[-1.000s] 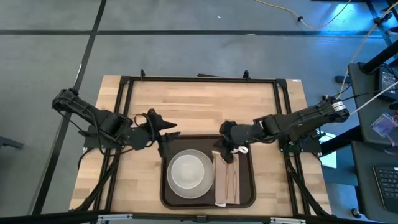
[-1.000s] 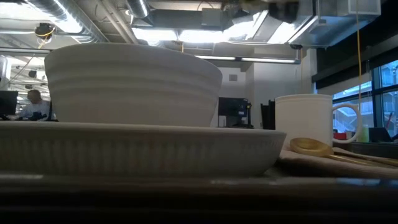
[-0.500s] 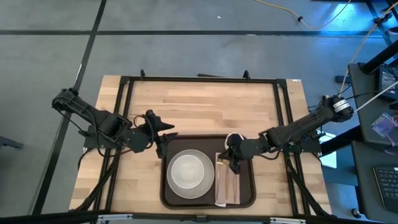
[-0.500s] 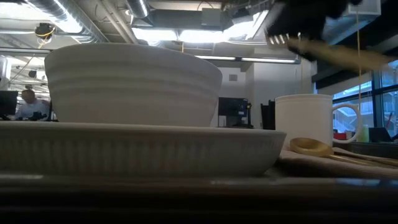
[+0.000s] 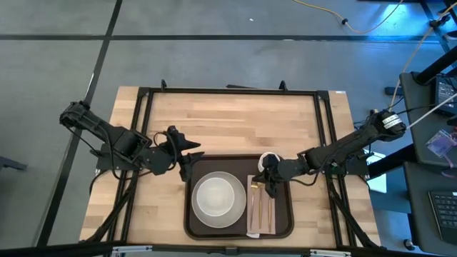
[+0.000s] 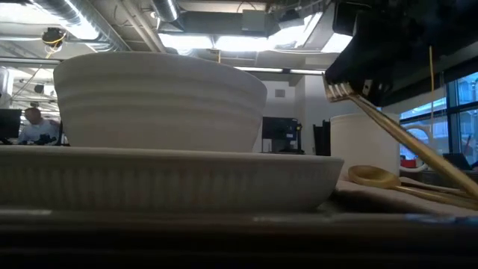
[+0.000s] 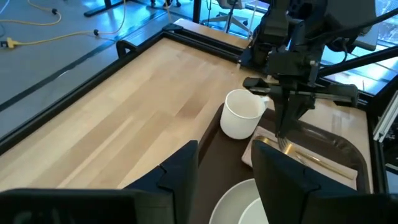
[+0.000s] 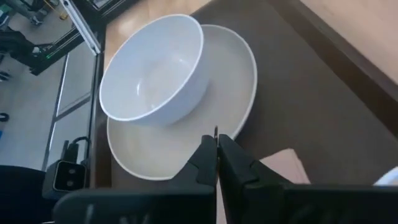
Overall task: Set up tray
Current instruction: Put the gold fork on the brown napkin to the left of the gold spoon
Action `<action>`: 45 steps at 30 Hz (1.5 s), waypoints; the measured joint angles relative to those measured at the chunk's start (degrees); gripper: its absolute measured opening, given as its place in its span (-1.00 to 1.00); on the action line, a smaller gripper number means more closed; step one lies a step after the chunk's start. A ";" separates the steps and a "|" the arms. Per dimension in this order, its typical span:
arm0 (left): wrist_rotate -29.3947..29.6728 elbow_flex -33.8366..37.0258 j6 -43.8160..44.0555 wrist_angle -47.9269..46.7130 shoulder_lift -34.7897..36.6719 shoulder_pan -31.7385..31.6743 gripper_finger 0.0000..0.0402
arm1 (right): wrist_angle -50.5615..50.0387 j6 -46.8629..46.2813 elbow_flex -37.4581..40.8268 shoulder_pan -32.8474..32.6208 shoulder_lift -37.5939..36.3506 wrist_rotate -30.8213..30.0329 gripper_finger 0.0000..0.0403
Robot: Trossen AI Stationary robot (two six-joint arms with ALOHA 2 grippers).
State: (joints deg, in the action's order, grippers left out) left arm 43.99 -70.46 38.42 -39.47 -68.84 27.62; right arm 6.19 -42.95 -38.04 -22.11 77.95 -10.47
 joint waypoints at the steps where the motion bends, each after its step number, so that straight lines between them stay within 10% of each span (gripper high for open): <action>1: 0.00 0.00 -0.01 0.07 0.00 0.00 -0.29 | 0.04 0.45 0.02 0.27 0.00 0.01 -1.00; 45: 1.38 0.00 -0.17 -0.19 -0.04 -0.02 -0.31 | 2.59 -1.34 -0.02 1.71 5.31 7.23 -0.99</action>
State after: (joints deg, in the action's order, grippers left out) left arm 45.36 -70.46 38.25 -39.66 -68.88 27.59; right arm 8.78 -44.28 -38.06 -20.40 83.26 -3.24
